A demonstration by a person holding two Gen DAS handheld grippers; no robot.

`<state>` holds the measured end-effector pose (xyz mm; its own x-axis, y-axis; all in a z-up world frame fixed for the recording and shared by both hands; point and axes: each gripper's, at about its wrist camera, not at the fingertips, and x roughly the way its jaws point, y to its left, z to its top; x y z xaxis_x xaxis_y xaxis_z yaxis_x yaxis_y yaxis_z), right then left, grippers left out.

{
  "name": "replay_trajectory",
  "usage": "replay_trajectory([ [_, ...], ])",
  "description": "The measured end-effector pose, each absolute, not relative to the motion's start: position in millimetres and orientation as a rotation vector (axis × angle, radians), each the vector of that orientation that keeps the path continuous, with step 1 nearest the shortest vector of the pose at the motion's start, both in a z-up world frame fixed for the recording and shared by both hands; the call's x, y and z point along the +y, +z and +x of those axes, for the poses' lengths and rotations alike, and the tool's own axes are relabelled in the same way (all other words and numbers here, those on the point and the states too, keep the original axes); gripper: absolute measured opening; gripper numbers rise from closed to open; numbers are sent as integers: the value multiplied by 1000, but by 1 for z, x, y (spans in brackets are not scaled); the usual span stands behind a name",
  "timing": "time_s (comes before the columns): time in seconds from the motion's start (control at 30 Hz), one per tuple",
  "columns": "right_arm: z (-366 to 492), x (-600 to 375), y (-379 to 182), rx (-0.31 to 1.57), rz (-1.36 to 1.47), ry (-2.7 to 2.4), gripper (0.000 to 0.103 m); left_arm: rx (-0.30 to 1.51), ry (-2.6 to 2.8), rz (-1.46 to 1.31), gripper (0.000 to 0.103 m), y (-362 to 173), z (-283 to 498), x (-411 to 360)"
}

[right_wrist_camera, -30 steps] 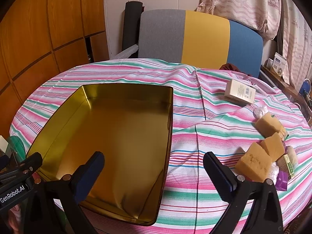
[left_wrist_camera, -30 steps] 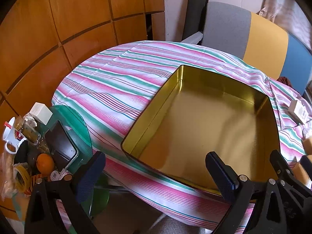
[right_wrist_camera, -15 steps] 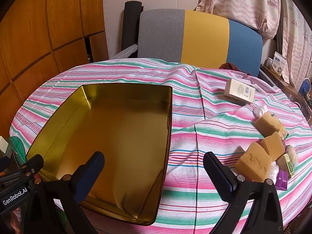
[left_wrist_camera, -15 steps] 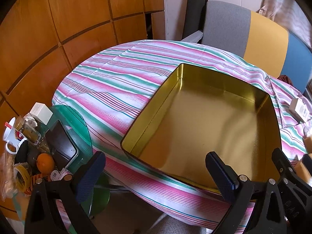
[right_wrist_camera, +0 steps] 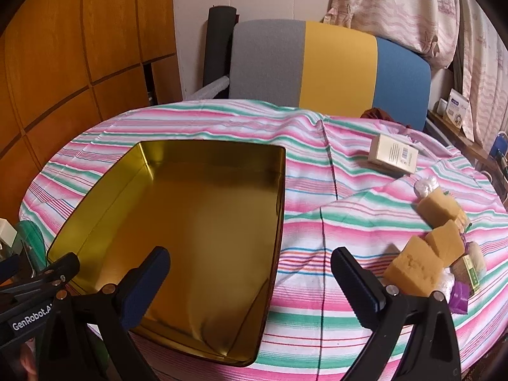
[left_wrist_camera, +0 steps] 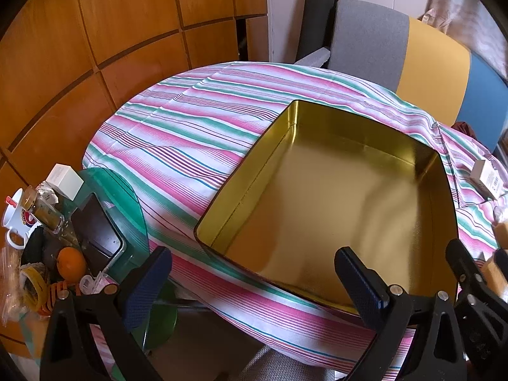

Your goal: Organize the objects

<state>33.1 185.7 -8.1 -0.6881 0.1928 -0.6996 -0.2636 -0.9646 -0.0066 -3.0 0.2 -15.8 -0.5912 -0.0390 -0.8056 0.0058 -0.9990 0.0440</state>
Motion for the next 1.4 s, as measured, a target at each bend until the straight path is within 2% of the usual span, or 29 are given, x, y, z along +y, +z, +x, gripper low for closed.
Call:
replay_trajectory([
  [0.23, 48, 194, 5, 134, -946, 2764, 103, -35, -2820, 1411, 103, -19, 1, 4],
  [0.33, 54, 204, 5, 131, -968, 2757, 103, -27, -2884, 1400, 103, -21, 7, 11],
  [0.57, 84, 252, -9, 257, -1005, 2666, 103, 47, -3068, 1506, 103, -27, 27, 33],
  [0.7, 105, 278, -18, 222, -998, 2605, 99, -40, -3118, 1598, 103, -32, 40, 57],
  [0.8, 122, 303, -26, 267, -989, 2551, 97, -138, -3147, 1612, 103, -33, 52, 73],
  [0.9, 144, 334, -36, 388, -956, 2497, 84, -263, -3199, 1553, 103, -32, 67, 89],
  [0.97, 159, 352, -42, 474, -934, 2458, 80, -320, -3242, 1542, 103, -31, 76, 97],
  [1.13, 169, 376, -57, 549, -922, 2484, 57, -260, -3300, 1685, 103, -37, 86, 108],
  [1.23, 164, 384, -64, 592, -938, 2480, 51, -303, -3298, 1698, 103, -40, 93, 116],
  [1.4, 153, 395, -77, 606, -963, 2445, 51, -361, -3305, 1675, 103, -41, 103, 122],
])
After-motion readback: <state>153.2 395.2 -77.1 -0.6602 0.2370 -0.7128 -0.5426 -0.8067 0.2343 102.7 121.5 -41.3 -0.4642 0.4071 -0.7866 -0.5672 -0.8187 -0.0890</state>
